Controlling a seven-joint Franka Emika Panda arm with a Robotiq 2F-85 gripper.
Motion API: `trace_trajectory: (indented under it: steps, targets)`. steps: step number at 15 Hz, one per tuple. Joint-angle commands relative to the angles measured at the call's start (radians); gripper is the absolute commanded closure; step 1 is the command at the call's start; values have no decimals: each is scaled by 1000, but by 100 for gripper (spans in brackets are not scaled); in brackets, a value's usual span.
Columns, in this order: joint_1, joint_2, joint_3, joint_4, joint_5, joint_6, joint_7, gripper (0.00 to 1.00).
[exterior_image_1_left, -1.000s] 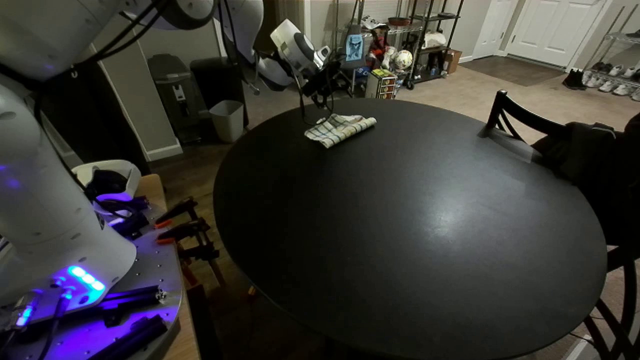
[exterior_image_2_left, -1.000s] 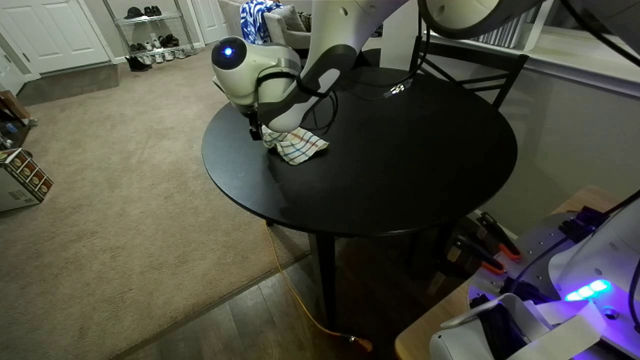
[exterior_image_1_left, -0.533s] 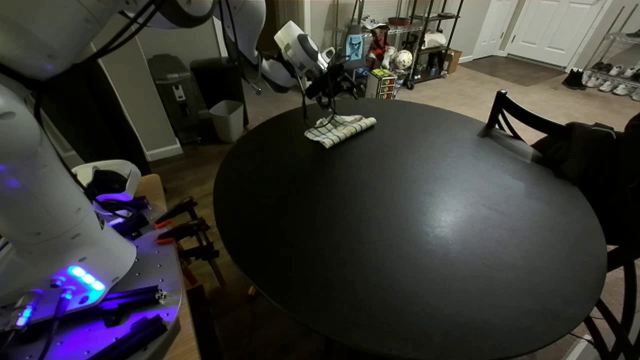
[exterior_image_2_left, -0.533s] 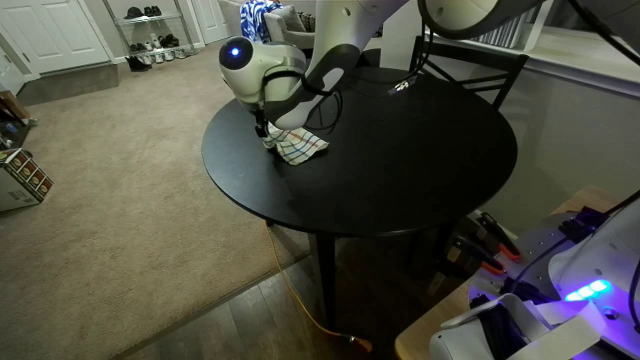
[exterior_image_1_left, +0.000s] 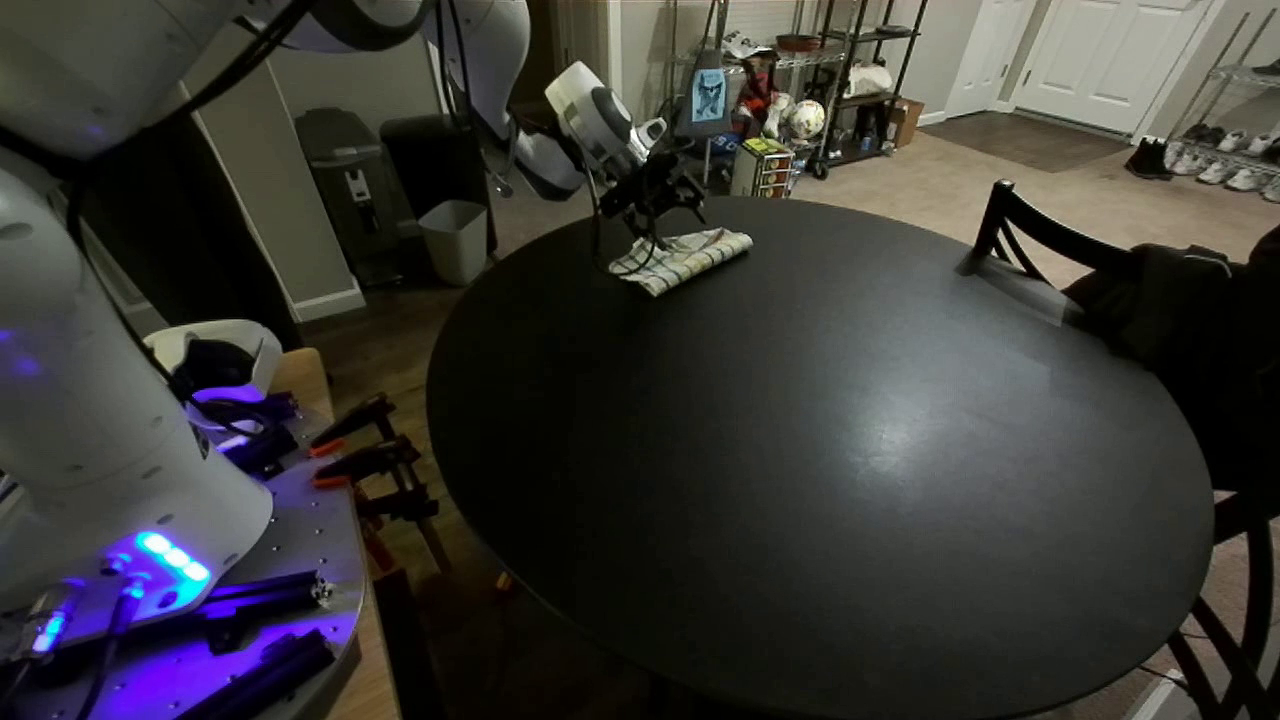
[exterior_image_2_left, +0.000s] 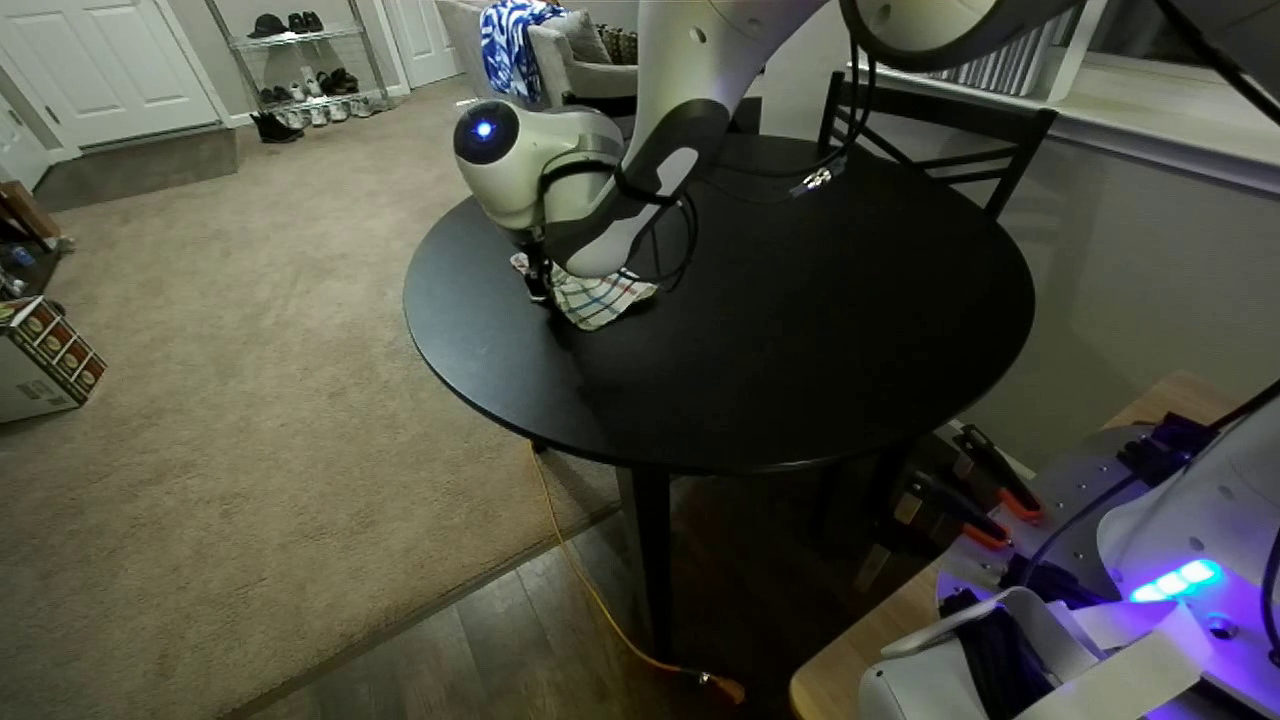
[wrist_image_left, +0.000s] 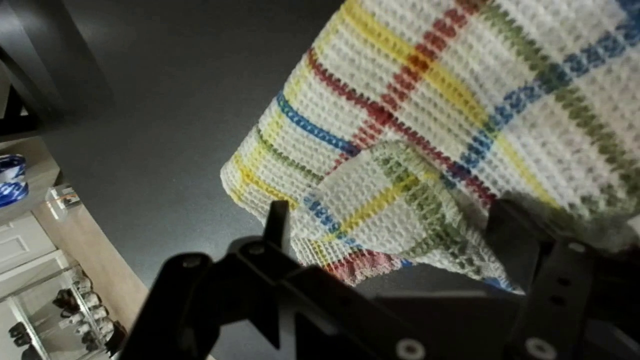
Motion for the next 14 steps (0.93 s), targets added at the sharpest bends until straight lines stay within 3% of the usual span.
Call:
trace_trajectory:
  steps: [1,3,14]
  targets:
    - [13,-66,-5,-84,-21,-13,54,0]
    - [-4,-11,11,-12,-9,-8,15,0]
    - [3,-7,10,-5,-13,-7,18,0]
